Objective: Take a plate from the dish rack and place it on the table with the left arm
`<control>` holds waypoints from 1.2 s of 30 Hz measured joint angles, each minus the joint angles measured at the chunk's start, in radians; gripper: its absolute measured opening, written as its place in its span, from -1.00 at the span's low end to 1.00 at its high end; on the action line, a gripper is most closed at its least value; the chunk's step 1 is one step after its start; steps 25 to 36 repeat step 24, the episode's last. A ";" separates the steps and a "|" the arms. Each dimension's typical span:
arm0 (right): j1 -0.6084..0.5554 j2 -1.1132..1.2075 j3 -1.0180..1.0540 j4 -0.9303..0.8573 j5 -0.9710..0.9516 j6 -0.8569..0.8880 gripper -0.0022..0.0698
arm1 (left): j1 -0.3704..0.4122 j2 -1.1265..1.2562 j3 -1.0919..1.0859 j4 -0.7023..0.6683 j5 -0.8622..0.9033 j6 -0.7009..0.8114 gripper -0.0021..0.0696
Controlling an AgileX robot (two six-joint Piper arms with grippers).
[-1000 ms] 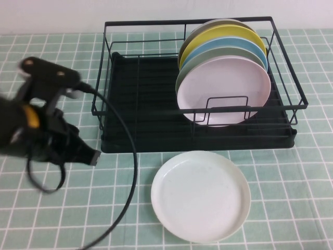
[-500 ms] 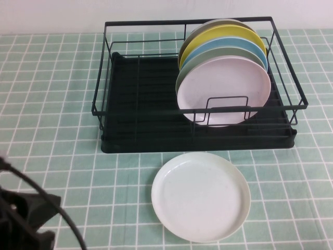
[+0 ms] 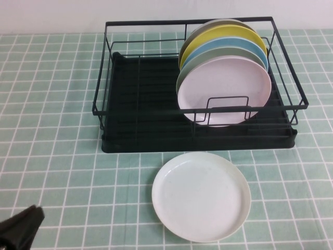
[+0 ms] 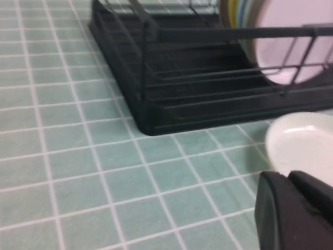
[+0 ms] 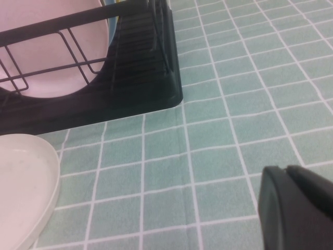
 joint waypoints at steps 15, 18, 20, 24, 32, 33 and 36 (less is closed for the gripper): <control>0.000 0.000 0.000 0.000 0.000 0.000 -1.00 | 0.379 -0.338 0.142 0.017 0.213 0.000 -0.95; 0.000 0.000 0.000 0.000 0.000 0.000 -1.00 | 0.427 -0.339 0.142 0.017 0.219 0.003 -0.95; 0.000 0.000 0.000 0.001 0.000 0.000 -1.00 | 0.440 -0.339 0.142 0.017 0.219 0.032 -0.95; 0.000 0.000 0.000 0.001 0.000 0.000 -1.00 | 0.445 -0.339 0.142 0.017 0.220 0.112 -0.95; 0.000 0.000 0.000 0.001 0.000 0.000 -1.00 | 0.445 -0.339 0.142 0.017 0.220 0.112 -0.95; 0.000 0.000 0.000 0.001 0.000 0.000 -1.00 | 0.445 -0.339 0.142 0.017 0.220 0.112 -0.95; 0.000 0.000 0.000 0.001 0.000 0.000 -1.00 | 0.445 -0.339 0.142 0.017 0.220 0.112 -0.95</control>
